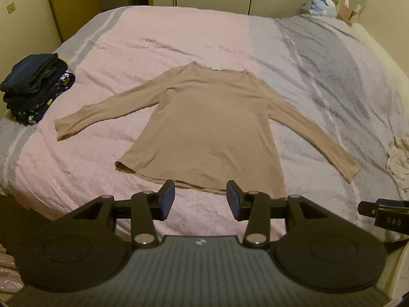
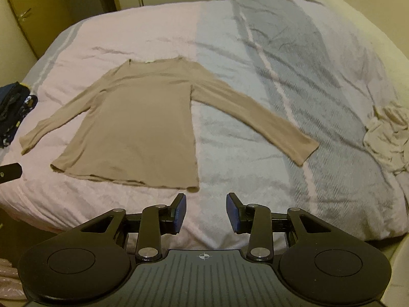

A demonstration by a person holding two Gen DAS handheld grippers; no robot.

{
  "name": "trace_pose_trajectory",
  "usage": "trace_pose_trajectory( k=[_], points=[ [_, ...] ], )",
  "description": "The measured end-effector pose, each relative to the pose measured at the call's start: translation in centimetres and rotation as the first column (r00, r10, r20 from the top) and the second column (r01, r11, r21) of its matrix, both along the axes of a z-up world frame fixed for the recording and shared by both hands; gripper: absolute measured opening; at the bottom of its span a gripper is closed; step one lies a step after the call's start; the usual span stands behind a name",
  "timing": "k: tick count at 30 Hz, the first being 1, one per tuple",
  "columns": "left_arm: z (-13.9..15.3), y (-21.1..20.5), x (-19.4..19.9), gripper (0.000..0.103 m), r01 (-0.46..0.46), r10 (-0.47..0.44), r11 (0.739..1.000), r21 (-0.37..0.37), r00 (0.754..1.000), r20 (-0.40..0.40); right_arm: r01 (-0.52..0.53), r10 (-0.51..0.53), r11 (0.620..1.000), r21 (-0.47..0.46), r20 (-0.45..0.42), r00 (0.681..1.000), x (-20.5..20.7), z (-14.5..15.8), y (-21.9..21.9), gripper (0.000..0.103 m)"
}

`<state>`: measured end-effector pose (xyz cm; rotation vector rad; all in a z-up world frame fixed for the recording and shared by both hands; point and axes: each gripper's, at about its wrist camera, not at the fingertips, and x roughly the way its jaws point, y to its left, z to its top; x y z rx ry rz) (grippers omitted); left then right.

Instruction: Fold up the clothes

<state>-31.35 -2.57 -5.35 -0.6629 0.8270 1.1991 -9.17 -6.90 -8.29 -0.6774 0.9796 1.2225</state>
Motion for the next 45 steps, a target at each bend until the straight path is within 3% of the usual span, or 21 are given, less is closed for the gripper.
trace_pose_trajectory(
  k=[1, 8, 13, 21, 45],
  points=[
    [0.0, 0.0, 0.0, 0.042, 0.003, -0.003, 1.000, 0.001, 1.000, -0.007, -0.002, 0.002, 1.000, -0.002, -0.005, 1.000, -0.2, 0.0, -0.1, 0.059],
    [-0.2, 0.0, 0.1, 0.047, 0.032, -0.032, 0.999, 0.004, 0.999, -0.026, 0.019, -0.019, 1.000, -0.017, -0.014, 1.000, -0.6, -0.3, -0.4, 0.064],
    [-0.9, -0.5, -0.5, 0.048, 0.032, -0.032, 0.999, -0.006, 0.999, -0.036, 0.003, -0.003, 0.999, -0.041, 0.002, 1.000, -1.5, -0.6, -0.3, 0.075],
    [-1.8, -1.6, -1.1, 0.048, 0.012, -0.013, 0.999, -0.032, 0.998, -0.057, -0.042, 0.042, 0.998, -0.056, 0.006, 0.999, -3.2, -1.1, -0.9, 0.076],
    [-0.2, -2.2, -4.2, 0.051, -0.085, 0.085, 0.996, 0.015, 0.996, -0.022, -0.096, 0.096, 0.995, 0.014, -0.007, 0.995, -4.0, 0.0, -0.2, 0.077]
  ],
)
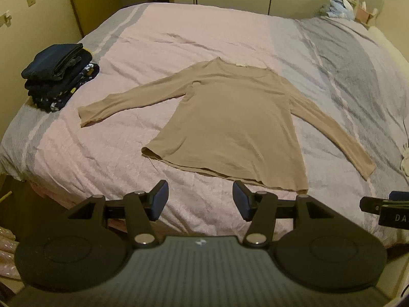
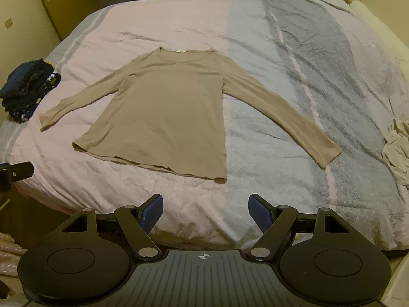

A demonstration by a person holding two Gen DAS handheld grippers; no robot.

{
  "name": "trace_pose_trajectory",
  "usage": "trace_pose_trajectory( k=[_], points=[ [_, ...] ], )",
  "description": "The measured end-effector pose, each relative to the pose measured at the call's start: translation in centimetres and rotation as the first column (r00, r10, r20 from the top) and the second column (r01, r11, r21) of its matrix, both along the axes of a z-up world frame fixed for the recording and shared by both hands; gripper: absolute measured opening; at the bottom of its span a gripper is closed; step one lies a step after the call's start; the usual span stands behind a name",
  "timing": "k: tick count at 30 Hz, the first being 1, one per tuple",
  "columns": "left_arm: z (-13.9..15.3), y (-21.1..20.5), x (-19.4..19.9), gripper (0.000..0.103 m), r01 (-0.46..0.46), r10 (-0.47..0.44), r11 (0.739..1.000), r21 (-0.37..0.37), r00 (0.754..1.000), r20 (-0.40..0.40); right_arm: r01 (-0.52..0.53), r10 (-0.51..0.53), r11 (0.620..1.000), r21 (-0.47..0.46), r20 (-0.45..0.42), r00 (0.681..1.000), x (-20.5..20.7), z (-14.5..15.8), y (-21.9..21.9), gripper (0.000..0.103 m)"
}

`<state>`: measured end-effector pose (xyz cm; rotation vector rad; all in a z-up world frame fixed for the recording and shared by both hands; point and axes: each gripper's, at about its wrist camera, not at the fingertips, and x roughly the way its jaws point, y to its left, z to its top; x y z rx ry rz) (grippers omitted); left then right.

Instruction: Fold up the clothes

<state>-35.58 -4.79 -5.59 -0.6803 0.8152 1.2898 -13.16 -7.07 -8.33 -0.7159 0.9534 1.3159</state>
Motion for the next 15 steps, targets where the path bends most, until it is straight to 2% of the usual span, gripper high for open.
trace_pose_trajectory(
  k=[4, 8, 15],
  points=[
    [0.1, 0.3, -1.1, 0.051, -0.047, 0.046, 0.999, 0.024, 0.998, 0.032, 0.030, -0.028, 0.998, 0.051, -0.038, 0.999, 1.1, 0.3, 0.2, 0.077],
    [-0.5, 1.2, -3.1, 0.051, -0.109, 0.109, 0.994, 0.010, 0.992, 0.060, 0.060, -0.050, 0.991, 0.117, -0.085, 0.995, 2.4, 0.7, 0.8, 0.077],
    [-2.0, 4.3, -7.0, 0.051, -0.219, 0.220, 0.975, -0.029, 0.963, 0.156, 0.118, -0.081, 0.964, 0.237, -0.160, 0.984, 4.5, 0.6, 3.3, 0.077]
  ],
)
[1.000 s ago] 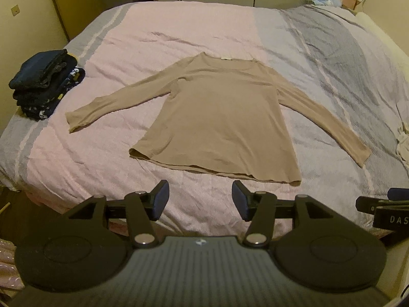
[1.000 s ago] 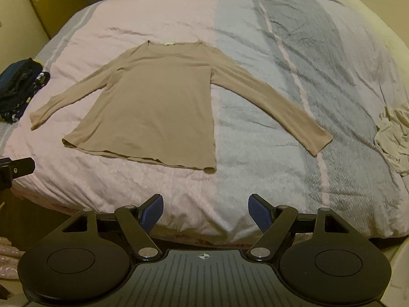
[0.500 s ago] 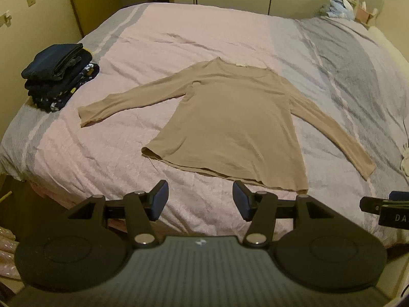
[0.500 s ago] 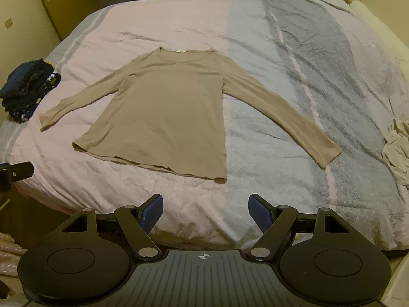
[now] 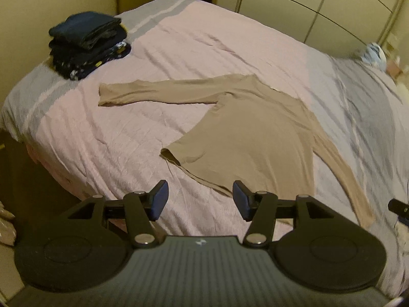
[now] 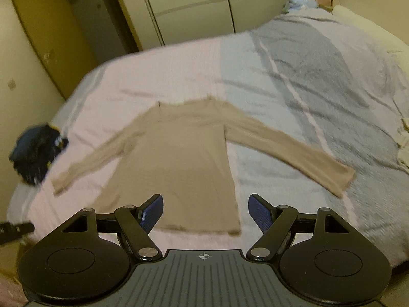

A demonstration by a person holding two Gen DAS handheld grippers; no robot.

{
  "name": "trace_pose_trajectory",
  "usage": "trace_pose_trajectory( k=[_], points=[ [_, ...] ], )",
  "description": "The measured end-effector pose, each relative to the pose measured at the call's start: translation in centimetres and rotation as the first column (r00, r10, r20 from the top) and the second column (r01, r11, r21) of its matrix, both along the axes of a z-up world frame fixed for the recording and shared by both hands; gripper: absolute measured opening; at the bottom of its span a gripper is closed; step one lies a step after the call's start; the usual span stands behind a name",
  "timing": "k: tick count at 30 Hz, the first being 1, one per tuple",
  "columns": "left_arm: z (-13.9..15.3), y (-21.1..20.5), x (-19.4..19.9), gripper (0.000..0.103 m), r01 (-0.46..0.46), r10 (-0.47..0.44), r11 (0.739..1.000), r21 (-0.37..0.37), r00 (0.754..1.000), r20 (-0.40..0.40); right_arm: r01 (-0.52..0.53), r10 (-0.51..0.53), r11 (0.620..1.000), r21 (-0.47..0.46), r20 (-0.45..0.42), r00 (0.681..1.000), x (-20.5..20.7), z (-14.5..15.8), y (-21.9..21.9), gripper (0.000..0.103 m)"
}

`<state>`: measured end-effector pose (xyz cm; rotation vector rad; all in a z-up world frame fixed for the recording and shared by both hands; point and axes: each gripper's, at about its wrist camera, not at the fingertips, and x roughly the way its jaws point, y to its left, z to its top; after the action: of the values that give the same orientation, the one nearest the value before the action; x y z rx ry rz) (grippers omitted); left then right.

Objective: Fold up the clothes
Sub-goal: 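Grasp a sleeve cuff with the left gripper and fold it across the body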

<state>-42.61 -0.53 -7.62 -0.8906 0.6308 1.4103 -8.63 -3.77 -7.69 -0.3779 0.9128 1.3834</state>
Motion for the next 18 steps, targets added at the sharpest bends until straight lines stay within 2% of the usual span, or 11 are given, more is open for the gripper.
trace_pose_trajectory(
  k=[4, 6, 11, 13, 15, 18],
  points=[
    [-2.0, 2.8, -2.1, 0.050, -0.026, 0.027, 0.999, -0.027, 0.999, 0.047, -0.006, 0.006, 0.999, -0.038, -0.008, 1.000, -0.3, -1.7, 3.0, 0.076],
    [-3.3, 4.8, -3.1, 0.046, -0.021, 0.023, 0.999, -0.047, 0.998, 0.062, 0.002, -0.001, 0.997, -0.072, 0.004, 1.000, -0.7, -2.7, 4.6, 0.076],
    [-6.8, 11.4, -6.3, 0.040, -0.003, 0.010, 0.995, -0.098, 0.997, 0.075, 0.076, -0.076, 0.985, -0.156, 0.006, 0.997, -1.5, -5.0, 9.5, 0.076],
    [-8.2, 13.9, -8.2, 0.040, -0.036, 0.047, 0.993, -0.113, 0.994, 0.095, 0.094, -0.094, 0.977, -0.191, 0.007, 0.996, -2.4, -5.8, 12.0, 0.076],
    [-9.9, 16.8, -10.7, 0.045, -0.084, 0.103, 0.987, -0.139, 0.985, 0.135, 0.104, -0.106, 0.969, -0.223, 0.006, 0.994, -3.5, -6.6, 14.6, 0.076],
    [-13.2, 20.8, -15.3, 0.047, -0.192, 0.233, 0.961, -0.198, 0.948, 0.214, 0.138, -0.146, 0.957, -0.254, -0.015, 0.989, -5.3, -8.1, 18.6, 0.076]
  ],
)
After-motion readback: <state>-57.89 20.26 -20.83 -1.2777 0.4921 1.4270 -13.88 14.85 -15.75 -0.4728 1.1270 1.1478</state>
